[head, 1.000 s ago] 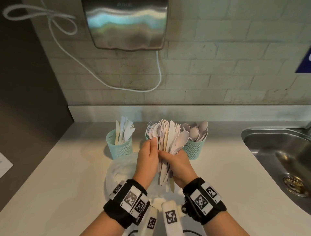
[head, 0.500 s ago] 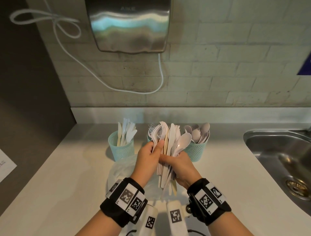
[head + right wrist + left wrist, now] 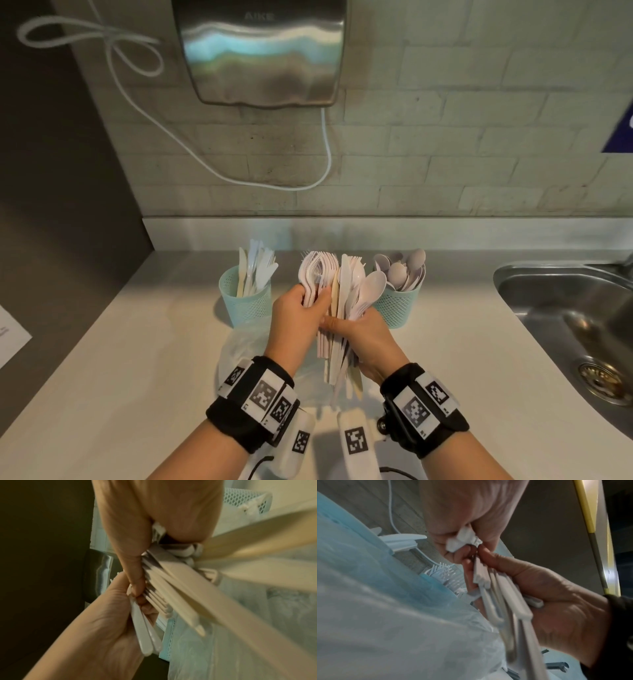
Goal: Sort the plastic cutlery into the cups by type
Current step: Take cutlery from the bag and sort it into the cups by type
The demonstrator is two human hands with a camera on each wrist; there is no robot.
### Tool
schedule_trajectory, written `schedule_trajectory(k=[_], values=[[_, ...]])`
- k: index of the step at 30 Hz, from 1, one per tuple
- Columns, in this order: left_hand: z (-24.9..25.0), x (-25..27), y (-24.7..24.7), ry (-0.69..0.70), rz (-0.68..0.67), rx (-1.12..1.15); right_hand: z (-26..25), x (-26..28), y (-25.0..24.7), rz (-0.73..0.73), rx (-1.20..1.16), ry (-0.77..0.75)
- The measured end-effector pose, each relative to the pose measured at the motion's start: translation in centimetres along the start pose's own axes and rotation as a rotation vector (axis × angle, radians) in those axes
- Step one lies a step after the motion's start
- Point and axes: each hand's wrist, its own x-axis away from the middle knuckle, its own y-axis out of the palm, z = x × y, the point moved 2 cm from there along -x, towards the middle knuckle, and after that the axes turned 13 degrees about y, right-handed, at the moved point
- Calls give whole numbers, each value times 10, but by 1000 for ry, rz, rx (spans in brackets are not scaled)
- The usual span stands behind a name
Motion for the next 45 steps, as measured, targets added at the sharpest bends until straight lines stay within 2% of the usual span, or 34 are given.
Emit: schedule_trajectory(k=[6, 13, 21, 25, 29, 35, 39, 41, 45], values=[[2, -3, -3, -1, 59, 36, -3, 6, 1, -57, -68, -7], [-1, -8, -2, -14, 73, 85, -7, 7, 0, -50, -104, -16], [16, -40, -14, -14, 123, 399, -7, 5, -15, 53, -210, 9], [27, -72, -14, 15, 38, 444, -13, 7, -23, 67, -228, -36], [38, -100, -7, -12, -4, 497, -16, 9, -28, 88, -215, -61], [19, -116, 19, -5, -141, 328, -15, 11, -31, 99, -208, -59], [1, -104, 27, 38, -291, 14, -15, 10, -33, 107, -184, -53], [-5, -101, 26, 44, -296, -86, -16, 10, -34, 107, -176, -53], [-9, -105, 23, 44, -206, -47, -17, 8, -32, 110, -186, -59]])
